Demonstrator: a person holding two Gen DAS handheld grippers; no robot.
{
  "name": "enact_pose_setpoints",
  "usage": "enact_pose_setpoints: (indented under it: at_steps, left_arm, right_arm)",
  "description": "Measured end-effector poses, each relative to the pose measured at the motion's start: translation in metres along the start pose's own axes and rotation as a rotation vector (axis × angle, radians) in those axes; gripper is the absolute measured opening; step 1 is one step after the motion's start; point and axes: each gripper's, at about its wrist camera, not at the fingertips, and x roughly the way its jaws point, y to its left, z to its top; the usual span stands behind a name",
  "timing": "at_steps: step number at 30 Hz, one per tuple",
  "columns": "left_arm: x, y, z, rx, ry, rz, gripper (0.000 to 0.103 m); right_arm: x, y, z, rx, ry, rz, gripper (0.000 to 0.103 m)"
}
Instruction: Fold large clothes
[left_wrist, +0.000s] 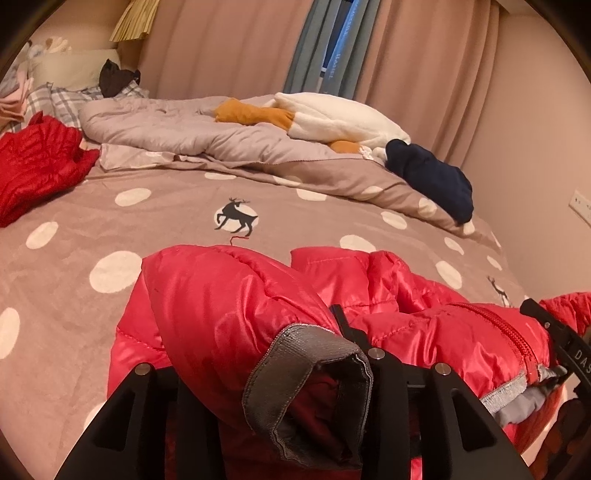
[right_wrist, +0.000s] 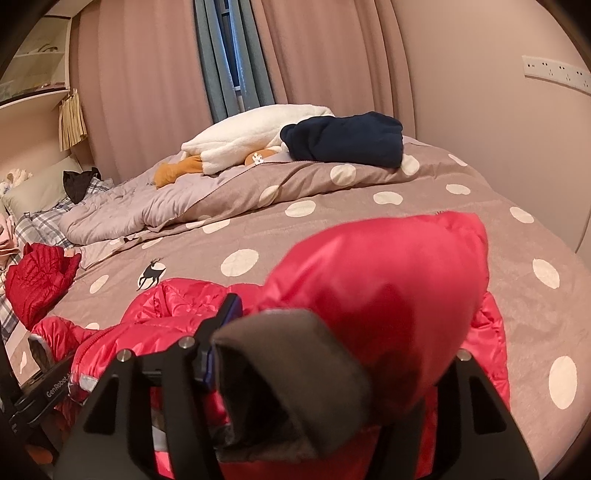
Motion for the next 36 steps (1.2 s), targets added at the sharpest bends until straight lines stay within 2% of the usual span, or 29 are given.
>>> enact_pose_setpoints:
  at_steps: [21,28,36]
  left_arm:
    - [0.0,0.0011,0.0001,-0.017,0.006,-0.001,0.042]
    - [-0.0034,-0.0003,-0.001,-0.02,-0.009,-0.019,0.055]
    - [-0.0027,-0.0006,-0.0011,-0.019,-0.004,-0.016,0.056]
  right_arm:
    - [-0.0011,-0.0022,-0.0025,0.001,0.006,-0.002,0.065]
    - [-0.0029,-0.0027,-0.0028,0.0,0.008,0.001,0.065]
    - [-0.003,-0.0029,-0.0025,-0.001,0.008,0.0,0.067]
